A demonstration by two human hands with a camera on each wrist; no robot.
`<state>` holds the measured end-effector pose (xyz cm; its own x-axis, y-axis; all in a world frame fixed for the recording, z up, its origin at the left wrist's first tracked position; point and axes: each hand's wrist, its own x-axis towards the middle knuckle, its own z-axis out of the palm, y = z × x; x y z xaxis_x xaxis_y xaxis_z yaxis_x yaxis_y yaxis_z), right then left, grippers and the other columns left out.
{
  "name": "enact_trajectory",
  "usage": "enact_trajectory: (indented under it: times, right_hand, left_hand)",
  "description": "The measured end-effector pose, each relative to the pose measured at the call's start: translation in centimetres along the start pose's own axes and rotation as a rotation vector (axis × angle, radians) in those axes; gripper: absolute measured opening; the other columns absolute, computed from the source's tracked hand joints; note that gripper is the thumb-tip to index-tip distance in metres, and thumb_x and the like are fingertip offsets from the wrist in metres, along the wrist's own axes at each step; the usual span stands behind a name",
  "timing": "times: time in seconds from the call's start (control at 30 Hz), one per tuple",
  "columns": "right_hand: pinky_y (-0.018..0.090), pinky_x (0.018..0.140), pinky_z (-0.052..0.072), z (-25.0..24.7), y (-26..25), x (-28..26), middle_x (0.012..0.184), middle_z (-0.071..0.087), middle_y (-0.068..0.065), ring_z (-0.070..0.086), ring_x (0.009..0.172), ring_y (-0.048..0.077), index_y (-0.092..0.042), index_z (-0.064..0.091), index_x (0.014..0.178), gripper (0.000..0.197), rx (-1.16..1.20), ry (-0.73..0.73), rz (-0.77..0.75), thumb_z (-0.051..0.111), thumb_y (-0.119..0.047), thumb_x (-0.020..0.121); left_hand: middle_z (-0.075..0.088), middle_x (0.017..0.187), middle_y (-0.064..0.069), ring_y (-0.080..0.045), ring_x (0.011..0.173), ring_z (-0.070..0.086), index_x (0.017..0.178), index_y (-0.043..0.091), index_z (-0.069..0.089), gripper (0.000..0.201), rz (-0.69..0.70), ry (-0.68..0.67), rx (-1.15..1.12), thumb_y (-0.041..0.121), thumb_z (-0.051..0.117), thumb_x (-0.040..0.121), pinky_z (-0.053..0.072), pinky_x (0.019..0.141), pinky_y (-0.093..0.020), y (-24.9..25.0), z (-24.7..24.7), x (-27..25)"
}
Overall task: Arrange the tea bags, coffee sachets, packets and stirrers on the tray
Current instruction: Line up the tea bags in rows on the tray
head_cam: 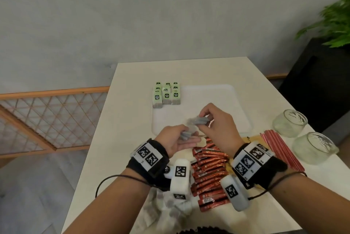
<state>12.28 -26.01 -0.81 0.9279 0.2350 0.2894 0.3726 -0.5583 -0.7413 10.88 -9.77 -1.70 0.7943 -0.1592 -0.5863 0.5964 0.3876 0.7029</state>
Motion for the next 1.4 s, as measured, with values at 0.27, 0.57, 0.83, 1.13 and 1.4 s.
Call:
enact_trajectory:
  times: [0.27, 0.57, 0.83, 1.13, 1.4]
  right_hand:
    - [0.031, 0.080, 0.050, -0.4, 2.5, -0.5, 0.099, 0.062, -0.010, 0.059, 0.091, 0.006, -0.024, 0.060, 0.099, 0.040, -0.047, -0.138, -0.129, 0.053, 0.009, 0.077]
    - [0.022, 0.072, 0.048, -0.4, 2.5, 1.5, 0.100, 0.063, -0.012, 0.063, 0.081, 0.007, -0.027, 0.053, 0.107, 0.019, 0.155, -0.048, 0.190, 0.059, -0.018, 0.092]
    - [0.026, 0.070, 0.052, 2.2, 3.2, 4.4, 0.084, 0.070, 0.000, 0.066, 0.072, 0.014, -0.017, 0.070, 0.093, 0.011, 0.155, -0.181, 0.260, 0.070, -0.026, 0.088]
    - [0.024, 0.061, 0.053, 5.6, 5.2, 8.7, 0.078, 0.066, 0.003, 0.062, 0.062, 0.011, -0.015, 0.069, 0.087, 0.003, 0.260, -0.227, 0.349, 0.068, -0.017, 0.090]
    - [0.020, 0.066, 0.046, 8.1, 8.3, 14.7, 0.077, 0.066, -0.006, 0.063, 0.066, 0.013, -0.021, 0.067, 0.085, 0.005, 0.021, -0.218, 0.340, 0.071, -0.019, 0.088]
  left_hand:
    - [0.062, 0.121, -0.031, -0.035, 0.103, 0.068, 0.120, -0.006, 0.055, 0.032, 0.098, -0.092, -0.220, 0.012, 0.055, 0.094, 0.061, 0.080, -0.038, -0.1, 1.0, 1.0]
    - [0.068, 0.114, -0.024, -0.036, 0.101, 0.069, 0.115, -0.001, 0.059, 0.026, 0.239, -0.025, 0.075, -0.005, 0.062, 0.089, 0.060, 0.081, -0.042, -0.4, 0.4, 1.7]
    - [0.069, 0.112, -0.022, -0.031, 0.091, 0.071, 0.118, 0.001, 0.059, 0.030, 0.327, 0.088, 0.188, 0.003, 0.067, 0.089, 0.061, 0.077, -0.044, 0.5, -1.8, 3.0]
    - [0.066, 0.090, -0.006, -0.012, 0.068, 0.067, 0.111, 0.004, 0.062, 0.021, 0.357, 0.221, 0.255, 0.004, 0.065, 0.090, 0.062, 0.071, -0.039, 3.1, -6.0, 5.5]
    - [0.067, 0.110, -0.019, -0.036, 0.093, 0.071, 0.114, 0.003, 0.061, 0.027, 0.312, 0.327, 0.216, 0.005, 0.068, 0.087, 0.061, 0.069, -0.038, 4.7, -9.2, 8.2]
